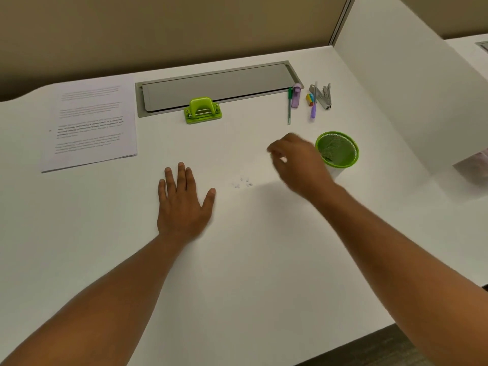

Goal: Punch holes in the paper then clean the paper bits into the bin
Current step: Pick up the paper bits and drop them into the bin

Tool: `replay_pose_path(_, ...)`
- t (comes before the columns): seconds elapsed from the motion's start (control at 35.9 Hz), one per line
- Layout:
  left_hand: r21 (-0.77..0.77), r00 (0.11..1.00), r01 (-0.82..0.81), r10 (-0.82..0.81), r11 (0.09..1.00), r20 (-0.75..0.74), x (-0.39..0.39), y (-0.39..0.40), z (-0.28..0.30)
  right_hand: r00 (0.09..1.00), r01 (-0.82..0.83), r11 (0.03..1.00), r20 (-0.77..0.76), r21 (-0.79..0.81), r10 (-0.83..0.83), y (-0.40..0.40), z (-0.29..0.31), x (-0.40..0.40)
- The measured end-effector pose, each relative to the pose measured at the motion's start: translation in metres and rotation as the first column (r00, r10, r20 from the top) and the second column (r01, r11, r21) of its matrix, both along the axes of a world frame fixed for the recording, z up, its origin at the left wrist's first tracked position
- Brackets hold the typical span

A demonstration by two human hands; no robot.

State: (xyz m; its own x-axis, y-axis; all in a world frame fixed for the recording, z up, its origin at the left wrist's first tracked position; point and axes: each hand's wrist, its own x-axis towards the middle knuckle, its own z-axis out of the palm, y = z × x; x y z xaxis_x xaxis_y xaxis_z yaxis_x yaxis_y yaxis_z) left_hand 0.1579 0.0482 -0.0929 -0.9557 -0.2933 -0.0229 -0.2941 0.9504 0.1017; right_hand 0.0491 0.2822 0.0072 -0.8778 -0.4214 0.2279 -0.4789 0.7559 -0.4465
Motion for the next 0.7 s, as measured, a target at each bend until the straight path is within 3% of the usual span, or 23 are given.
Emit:
replay_pose_path(0.19, 0.005, 1.000, 0.021, -0.020, 1.000, -0.018, -0.004, 0.014, 0.000, 0.963, -0.271, 0.939, 0.060, 0.212, 0.264, -0.051, -0.044, 0.006)
replay_pose_path(0.36, -0.008, 1.000, 0.016, -0.016, 1.000, -0.020, -0.005, 0.010, -0.003, 0.888, -0.450, 0.819, 0.080, 0.356, 0.453, -0.068, -0.055, -0.001)
replay_pose_path(0.56, 0.006, 1.000, 0.016, -0.016, 1.000, -0.012, -0.004, 0.011, -0.003, 0.906, -0.421, 0.851, 0.106, 0.316, 0.409, -0.012, -0.069, 0.018)
replay_pose_path(0.7, 0.001, 1.000, 0.016, -0.016, 1.000, -0.014, -0.003, 0.010, -0.003, 0.998, -0.067, 0.983, -0.007, 0.170, 0.069, -0.004, -0.065, 0.010)
